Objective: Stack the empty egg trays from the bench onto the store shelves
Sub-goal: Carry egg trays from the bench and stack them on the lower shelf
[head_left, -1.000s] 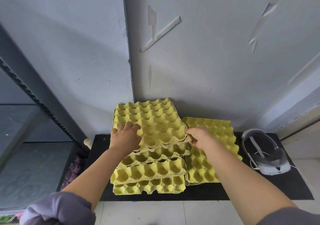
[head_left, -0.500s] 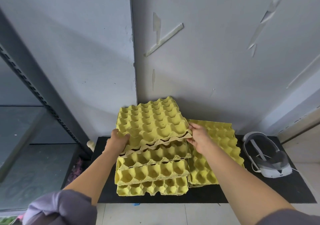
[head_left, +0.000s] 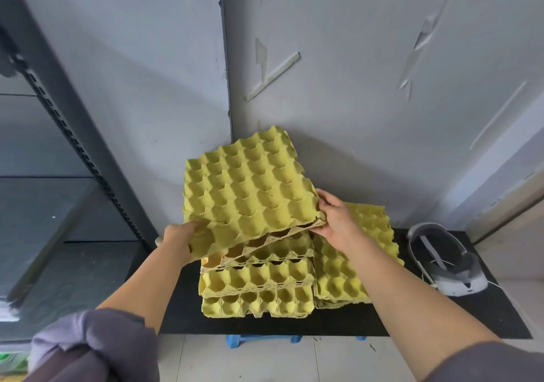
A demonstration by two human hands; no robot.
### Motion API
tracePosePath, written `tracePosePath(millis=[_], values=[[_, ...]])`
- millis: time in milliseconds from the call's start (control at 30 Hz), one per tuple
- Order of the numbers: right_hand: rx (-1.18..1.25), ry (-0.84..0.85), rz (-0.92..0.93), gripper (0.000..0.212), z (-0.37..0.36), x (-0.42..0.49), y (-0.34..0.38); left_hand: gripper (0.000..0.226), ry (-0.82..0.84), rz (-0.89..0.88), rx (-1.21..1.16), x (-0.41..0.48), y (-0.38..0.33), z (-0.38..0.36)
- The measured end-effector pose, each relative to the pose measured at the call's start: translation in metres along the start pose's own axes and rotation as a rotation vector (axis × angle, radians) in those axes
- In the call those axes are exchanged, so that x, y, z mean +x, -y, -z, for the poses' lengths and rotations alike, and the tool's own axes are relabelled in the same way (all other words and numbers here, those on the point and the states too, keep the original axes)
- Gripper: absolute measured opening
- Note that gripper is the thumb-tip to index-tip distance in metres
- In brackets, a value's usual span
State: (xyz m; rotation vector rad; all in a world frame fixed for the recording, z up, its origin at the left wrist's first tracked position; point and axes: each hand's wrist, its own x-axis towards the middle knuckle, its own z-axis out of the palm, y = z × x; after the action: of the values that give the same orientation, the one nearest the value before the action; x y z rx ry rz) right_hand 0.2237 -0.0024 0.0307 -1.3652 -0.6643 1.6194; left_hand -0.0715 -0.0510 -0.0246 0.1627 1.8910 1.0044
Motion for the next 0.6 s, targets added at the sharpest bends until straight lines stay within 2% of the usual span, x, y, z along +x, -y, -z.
tracePosePath(millis=[200,367,500,600], values=[[0.088,0.042,0.037,0.035,0.011,-0.047,0.015,0.040,0.050,-0.186,-0.063,-0.081,0.002,0.014],[0.232,0.115,0.076,0.033,0.024,-0.091,0.011,0.046,0.125,-0.166,-0.064,-0.140,0.029,0.037],[0.329,0.164,0.099,0.033,0.029,-0.119,0.005,0.037,0.193,-0.130,-0.160,-0.172,0.049,0.052],[0.373,0.198,0.104,0.034,0.024,-0.135,0.006,0.034,0.183,-0.227,-0.216,-0.188,0.056,0.065]])
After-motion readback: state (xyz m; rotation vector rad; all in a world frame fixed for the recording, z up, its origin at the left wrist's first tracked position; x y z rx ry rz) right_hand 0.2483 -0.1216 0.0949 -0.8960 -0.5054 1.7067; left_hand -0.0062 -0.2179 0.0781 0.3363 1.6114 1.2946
